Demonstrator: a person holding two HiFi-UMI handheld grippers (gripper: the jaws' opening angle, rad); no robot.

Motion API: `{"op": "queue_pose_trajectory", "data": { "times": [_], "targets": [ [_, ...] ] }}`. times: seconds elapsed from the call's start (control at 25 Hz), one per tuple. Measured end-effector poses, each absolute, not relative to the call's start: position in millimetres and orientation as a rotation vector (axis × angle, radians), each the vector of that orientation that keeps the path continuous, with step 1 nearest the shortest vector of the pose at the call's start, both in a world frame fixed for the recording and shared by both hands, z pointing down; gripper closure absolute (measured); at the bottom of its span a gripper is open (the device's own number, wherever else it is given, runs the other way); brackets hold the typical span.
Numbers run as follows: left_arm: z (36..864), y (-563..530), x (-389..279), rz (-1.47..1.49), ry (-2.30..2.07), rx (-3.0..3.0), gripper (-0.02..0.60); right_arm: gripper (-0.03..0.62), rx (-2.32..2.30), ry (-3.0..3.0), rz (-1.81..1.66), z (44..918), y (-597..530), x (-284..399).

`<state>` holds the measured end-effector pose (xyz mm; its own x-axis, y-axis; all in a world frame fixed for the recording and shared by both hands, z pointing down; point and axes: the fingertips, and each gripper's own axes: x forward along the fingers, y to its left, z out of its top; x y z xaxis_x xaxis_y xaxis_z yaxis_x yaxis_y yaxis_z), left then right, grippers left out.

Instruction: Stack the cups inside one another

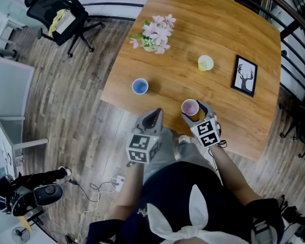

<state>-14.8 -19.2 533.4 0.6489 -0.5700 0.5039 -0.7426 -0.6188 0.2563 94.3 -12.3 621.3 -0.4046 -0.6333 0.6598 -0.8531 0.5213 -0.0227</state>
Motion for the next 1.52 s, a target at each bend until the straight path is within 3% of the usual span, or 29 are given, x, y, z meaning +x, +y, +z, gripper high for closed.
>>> {"op": "queue_pose_trajectory", "data": {
  "times": [1.0, 1.52],
  "targets": [
    [489, -32, -37, 0.405, -1.107, 2.479, 0.563, 0.261, 1.376, -2.432, 0.119, 431, -55, 67],
    [487, -28, -59, 0.385, -1.149, 2.456, 0.563, 0.263, 1.346, -2.471, 0.081, 419, -50, 42]
  ]
}}
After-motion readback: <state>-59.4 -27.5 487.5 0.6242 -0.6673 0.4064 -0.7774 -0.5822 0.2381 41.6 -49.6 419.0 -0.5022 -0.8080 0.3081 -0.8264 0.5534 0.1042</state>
